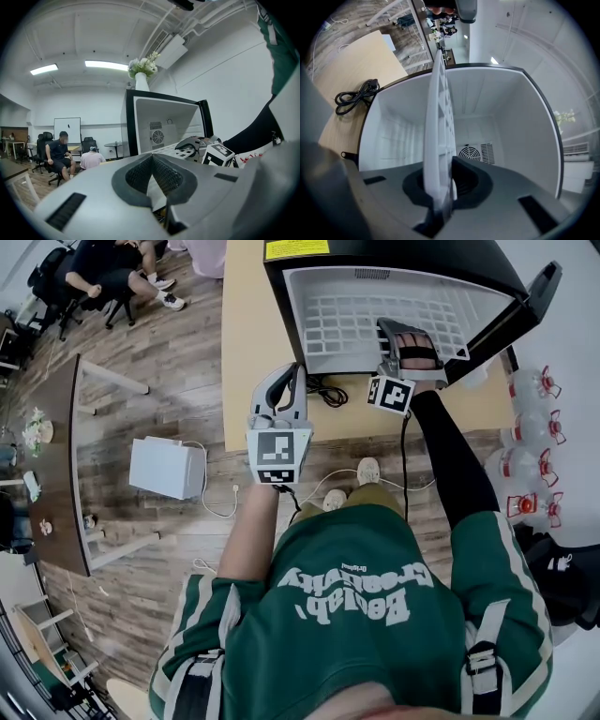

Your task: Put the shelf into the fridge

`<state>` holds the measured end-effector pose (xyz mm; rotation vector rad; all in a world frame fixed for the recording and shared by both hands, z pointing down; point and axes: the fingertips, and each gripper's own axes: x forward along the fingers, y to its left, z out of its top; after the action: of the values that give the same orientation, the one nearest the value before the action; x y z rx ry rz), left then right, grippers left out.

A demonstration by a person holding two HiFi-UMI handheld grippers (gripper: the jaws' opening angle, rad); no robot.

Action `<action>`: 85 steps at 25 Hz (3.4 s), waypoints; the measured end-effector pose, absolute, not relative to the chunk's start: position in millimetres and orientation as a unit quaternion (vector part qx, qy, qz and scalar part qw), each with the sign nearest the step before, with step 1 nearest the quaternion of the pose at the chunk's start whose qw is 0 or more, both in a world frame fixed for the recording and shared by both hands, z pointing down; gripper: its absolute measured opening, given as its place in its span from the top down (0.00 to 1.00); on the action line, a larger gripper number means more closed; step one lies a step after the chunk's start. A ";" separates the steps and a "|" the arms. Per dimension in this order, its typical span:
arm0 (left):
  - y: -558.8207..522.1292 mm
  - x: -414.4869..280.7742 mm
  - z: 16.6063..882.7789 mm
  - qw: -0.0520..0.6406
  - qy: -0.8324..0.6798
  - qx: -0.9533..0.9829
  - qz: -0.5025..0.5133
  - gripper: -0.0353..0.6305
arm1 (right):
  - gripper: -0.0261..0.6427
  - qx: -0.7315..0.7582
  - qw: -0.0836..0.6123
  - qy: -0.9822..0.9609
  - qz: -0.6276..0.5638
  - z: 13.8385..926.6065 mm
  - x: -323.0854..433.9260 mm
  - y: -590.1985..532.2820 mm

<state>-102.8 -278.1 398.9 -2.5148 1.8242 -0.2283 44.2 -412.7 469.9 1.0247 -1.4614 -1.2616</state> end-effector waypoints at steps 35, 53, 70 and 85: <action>-323.5 -103.2 405.9 0.007 0.598 -0.798 -0.076 0.95 | 0.92 0.413 0.453 -0.590 -0.526 470.8 38.1 -462.4; -340.8 -103.4 407.9 0.003 0.603 -0.794 -0.078 0.95 | 0.92 0.412 0.450 -0.588 -0.531 471.5 37.1 -485.7; -338.2 -107.2 411.0 -0.007 0.608 -0.790 -0.078 0.95 | 0.67 0.371 0.438 -0.630 -0.523 478.2 26.8 -478.1; -313.0 -86.3 381.7 0.032 0.566 -0.821 -0.062 0.95 | 0.51 0.430 0.333 -0.732 -0.409 433.6 33.7 -389.5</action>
<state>-86.3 -313.0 381.7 -2.5290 1.7443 -0.1917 33.7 -389.5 433.6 1.1243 -1.9128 -1.0695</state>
